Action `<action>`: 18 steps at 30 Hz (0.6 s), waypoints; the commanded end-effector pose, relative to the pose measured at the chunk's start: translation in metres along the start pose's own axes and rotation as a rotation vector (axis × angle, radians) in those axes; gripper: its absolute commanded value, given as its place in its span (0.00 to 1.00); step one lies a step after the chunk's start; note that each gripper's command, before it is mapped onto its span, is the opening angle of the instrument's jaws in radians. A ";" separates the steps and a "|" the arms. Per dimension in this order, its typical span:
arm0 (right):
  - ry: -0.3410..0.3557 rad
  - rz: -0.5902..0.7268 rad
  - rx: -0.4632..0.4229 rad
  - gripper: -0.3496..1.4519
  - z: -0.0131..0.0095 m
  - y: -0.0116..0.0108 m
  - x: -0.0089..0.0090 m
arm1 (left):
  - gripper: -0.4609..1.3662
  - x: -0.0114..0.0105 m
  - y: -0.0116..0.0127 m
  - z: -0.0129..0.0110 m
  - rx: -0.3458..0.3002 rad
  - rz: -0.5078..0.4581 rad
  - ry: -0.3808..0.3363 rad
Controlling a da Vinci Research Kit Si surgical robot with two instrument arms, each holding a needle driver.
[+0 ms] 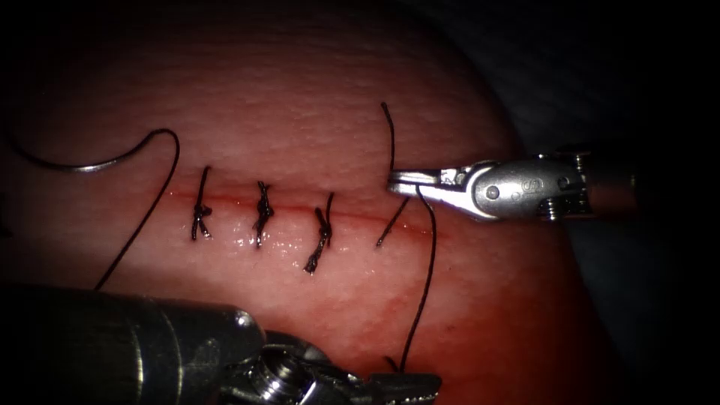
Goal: Wound Closure
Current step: With the right hand, pass more suture to the left hand.
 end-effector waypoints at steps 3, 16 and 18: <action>0.002 0.014 0.003 0.00 -0.0004 -0.0008 0.0009 | 0.06 -0.0005 -0.0008 -0.0015 0.019 -0.001 -0.011; 0.009 0.087 0.013 0.26 -0.0010 -0.0042 0.0047 | 0.06 -0.0018 -0.0013 -0.0053 0.033 0.005 -0.033; 0.009 0.094 0.014 0.39 -0.0011 -0.0046 0.0050 | 0.06 -0.0019 -0.0015 -0.0061 0.039 0.003 -0.036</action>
